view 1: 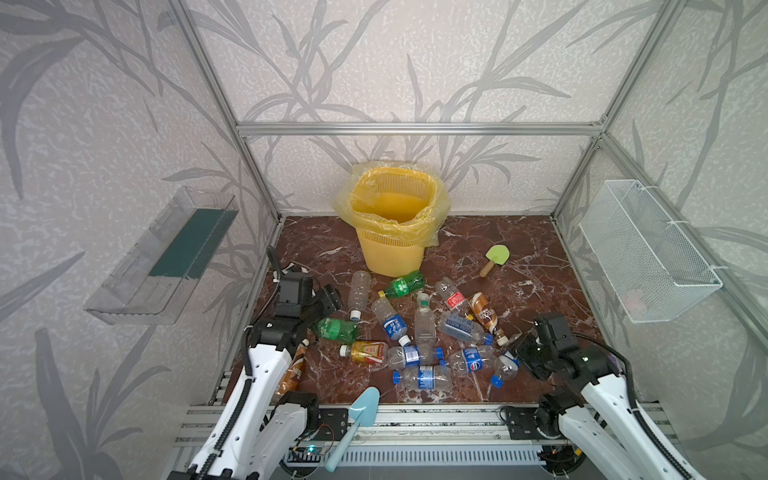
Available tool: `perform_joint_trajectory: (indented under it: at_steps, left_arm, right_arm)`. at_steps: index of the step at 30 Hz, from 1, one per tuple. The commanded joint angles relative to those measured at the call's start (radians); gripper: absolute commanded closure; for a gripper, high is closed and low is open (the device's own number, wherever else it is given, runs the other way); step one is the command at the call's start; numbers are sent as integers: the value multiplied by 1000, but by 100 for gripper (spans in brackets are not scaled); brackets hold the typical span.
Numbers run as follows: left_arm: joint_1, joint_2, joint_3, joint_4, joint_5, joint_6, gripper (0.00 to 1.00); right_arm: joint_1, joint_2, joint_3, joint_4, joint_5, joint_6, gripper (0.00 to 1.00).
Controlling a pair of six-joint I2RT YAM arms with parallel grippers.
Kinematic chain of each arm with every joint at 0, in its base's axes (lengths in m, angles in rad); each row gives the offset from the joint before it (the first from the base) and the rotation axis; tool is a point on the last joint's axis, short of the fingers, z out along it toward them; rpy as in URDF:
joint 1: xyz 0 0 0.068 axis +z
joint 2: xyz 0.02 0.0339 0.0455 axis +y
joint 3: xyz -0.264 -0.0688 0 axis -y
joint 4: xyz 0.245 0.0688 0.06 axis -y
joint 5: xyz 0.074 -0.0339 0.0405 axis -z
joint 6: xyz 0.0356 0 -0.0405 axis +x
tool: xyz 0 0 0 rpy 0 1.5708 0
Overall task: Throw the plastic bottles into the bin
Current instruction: 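Lift the water bottle over the yellow bin and release it with the right gripper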
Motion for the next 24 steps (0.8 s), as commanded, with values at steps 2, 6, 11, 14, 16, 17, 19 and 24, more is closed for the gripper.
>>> perform_joint_trajectory:
  at_steps: [2,6,11,14,16,17,19,24]
  left_arm:
    - [-4,-4,3,-14,-7,-10,21]
    - [-3,-4,20,-20,-4,-16,21]
    - [-4,7,71,-27,-7,-26,21]
    - [-2,16,109,-39,-7,-37,21]
    - [-3,17,138,-51,-2,-35,21]
    - [-5,15,147,-56,-7,-28,21]
    - [-4,2,155,-67,-39,-16,21]
    - [-3,-48,106,-59,-99,10,19]
  right_arm:
    - [4,4,105,71,-69,-17,49]
    - [3,103,275,334,-184,7,49]
    - [73,498,789,758,-326,71,45]
    - [96,806,1185,718,-367,84,29]
    - [68,930,1259,749,-416,161,6]
    - [59,956,1264,727,-429,173,1]
    - [43,920,1189,681,-422,140,1]
    - [-19,654,787,626,-359,59,0]
